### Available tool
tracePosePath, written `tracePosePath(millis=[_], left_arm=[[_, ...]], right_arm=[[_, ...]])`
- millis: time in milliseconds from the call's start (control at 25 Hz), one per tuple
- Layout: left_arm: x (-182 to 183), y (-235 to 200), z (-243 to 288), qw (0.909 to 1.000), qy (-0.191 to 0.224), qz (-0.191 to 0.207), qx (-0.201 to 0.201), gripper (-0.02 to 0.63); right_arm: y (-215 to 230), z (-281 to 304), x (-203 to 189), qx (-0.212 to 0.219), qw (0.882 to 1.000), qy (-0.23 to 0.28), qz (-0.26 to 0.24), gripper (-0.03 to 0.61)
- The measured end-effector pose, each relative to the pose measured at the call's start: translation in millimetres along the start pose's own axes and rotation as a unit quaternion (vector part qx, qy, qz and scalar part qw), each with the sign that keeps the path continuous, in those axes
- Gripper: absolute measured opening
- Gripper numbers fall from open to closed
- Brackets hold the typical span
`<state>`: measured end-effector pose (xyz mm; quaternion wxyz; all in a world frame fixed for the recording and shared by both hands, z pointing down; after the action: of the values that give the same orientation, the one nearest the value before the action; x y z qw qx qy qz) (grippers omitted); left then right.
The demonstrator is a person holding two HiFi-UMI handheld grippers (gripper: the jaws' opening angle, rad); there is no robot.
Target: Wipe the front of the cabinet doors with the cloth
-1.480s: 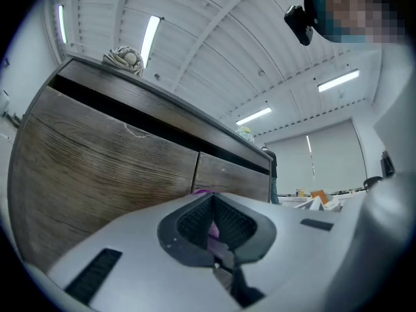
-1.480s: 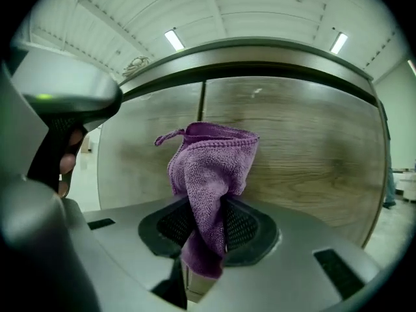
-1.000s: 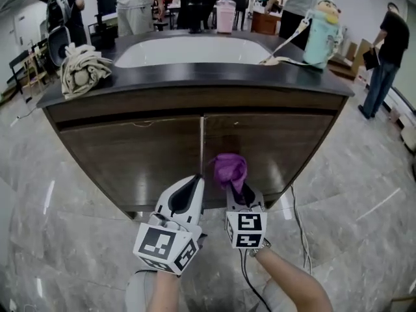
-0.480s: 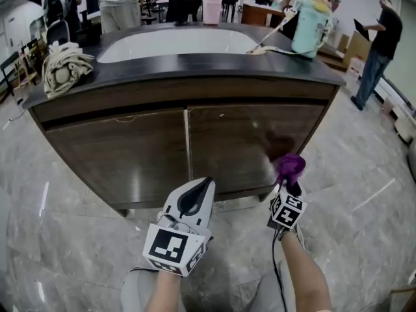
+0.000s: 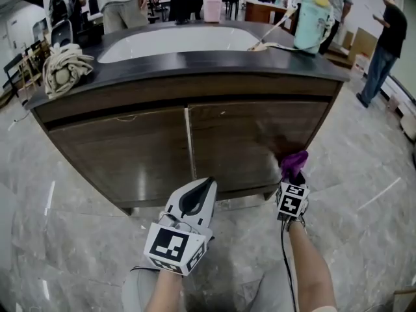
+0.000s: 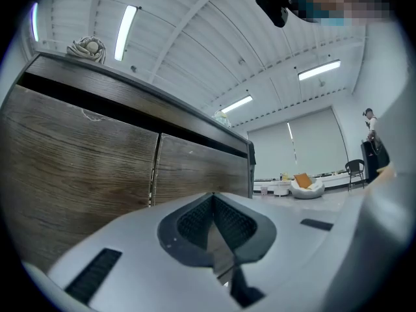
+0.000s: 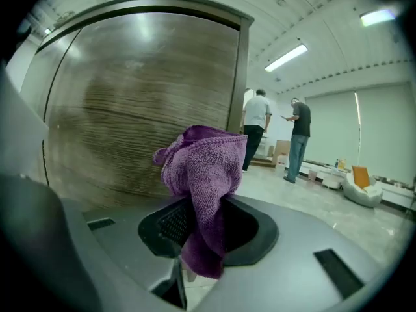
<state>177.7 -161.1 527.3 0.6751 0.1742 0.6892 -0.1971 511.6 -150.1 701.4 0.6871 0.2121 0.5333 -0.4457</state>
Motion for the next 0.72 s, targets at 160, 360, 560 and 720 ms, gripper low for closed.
tracePosePath(millis=[160,360,560,720], left_arm=[[0,-11,-5,0.9999,-0.002,-0.001,0.012,0.003],[1,-24,-10,0.9995,0.004,-0.016,0.026,0.003],[1,-34,-13,0.999,0.009,-0.025,0.036,0.003],[-1,-40,-15,0.9983,0.011,-0.033,0.046,0.003]], right_arm=[[-20,-1,5,0.024,1.0,0.003,-0.007,0.114],[-64,-10,7,0.064,0.998,0.015,0.008,0.114],[-118,-23,4,0.108,0.994,0.019,0.005,0.114],[-173,-40,5,0.166,0.986,0.024,-0.001,0.114]])
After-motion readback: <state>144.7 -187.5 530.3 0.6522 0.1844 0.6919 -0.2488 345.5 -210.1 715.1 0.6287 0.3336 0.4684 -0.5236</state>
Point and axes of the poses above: the fingertips, and each gripper's own axes: z forward along the fingers, y to its right, x out of its top, the point moved 3 cm from there along -z, backward along the fingers, and after that the axes turned 3 degrees about -y, right-handed, at the moved point
